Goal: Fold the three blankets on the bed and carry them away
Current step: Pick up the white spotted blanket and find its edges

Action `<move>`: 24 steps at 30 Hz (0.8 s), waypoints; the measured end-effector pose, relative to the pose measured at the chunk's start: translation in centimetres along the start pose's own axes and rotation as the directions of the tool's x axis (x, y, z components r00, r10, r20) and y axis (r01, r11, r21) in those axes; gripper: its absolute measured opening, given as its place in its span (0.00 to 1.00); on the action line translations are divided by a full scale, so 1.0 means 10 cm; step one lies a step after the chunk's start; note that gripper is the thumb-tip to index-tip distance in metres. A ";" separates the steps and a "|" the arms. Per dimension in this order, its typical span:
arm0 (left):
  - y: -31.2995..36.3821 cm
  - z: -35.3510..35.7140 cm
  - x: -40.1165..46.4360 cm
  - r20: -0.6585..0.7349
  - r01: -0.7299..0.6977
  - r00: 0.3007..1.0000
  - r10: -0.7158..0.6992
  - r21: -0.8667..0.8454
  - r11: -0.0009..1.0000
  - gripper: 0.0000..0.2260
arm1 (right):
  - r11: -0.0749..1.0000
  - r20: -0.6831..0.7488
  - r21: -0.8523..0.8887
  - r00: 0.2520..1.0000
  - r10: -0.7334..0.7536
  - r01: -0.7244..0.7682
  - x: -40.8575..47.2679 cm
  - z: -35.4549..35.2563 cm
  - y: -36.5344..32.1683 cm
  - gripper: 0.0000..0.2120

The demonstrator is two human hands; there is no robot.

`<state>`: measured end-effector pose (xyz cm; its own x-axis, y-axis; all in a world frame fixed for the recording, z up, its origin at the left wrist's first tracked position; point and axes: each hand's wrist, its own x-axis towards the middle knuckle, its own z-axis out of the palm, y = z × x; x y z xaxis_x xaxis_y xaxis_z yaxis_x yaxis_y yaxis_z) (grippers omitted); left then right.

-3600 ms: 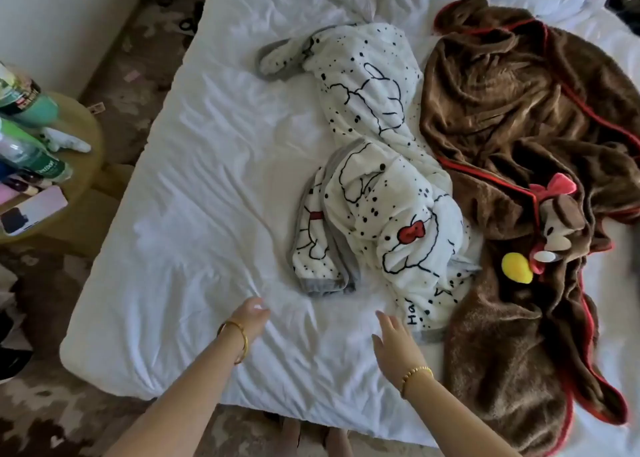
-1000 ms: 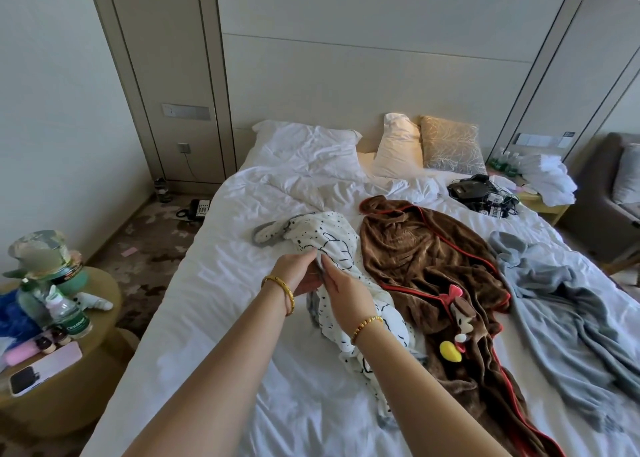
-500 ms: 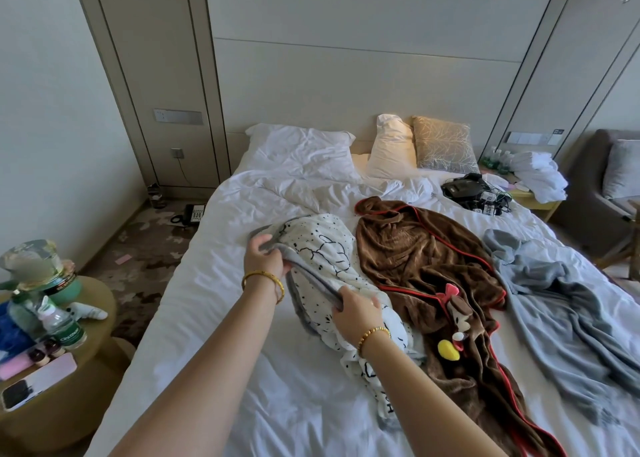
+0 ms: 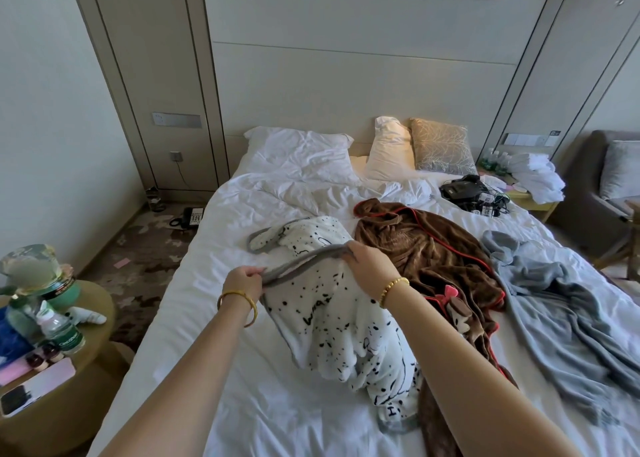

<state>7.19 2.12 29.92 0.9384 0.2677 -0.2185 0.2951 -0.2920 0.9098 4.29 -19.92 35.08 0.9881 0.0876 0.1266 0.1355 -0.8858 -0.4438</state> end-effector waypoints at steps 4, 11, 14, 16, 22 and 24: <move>-0.09 0.00 -0.10 0.238 -0.171 0.971 -0.002 0.703 0.690 0.13 | 1.000 0.149 -0.028 0.989 0.001 0.003 -0.02 0.17 -0.04 0.15; 0.19 0.27 -0.31 0.485 -0.474 0.817 0.313 0.254 0.843 0.14 | 0.999 0.182 -0.029 0.983 -0.023 0.029 0.05 0.26 -0.13 0.15; 0.27 0.31 -0.33 0.404 -0.562 0.816 0.414 0.387 0.731 0.06 | 0.999 0.185 0.025 0.982 -0.032 0.028 0.04 0.23 -0.09 0.14; 0.30 0.33 -0.34 0.329 -0.559 0.827 0.456 0.381 0.737 0.07 | 0.993 0.217 0.111 0.976 0.003 -0.028 0.01 0.25 -0.06 0.14; 0.40 0.23 -0.24 -0.018 -0.446 0.879 0.477 0.326 0.833 0.08 | 0.992 0.419 -0.106 0.902 0.106 -0.067 -0.16 0.44 0.24 0.11; 0.37 0.14 -0.16 -0.161 -0.365 0.890 0.426 0.308 0.879 0.09 | 0.978 0.406 -0.183 0.898 0.167 -0.099 -0.22 0.48 0.36 0.11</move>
<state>7.02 -0.68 33.17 0.9321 0.2616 0.2504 -0.0283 -0.6367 0.7706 2.95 -21.16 28.93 0.9401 0.1160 -0.3205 0.0214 -0.9585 -0.2842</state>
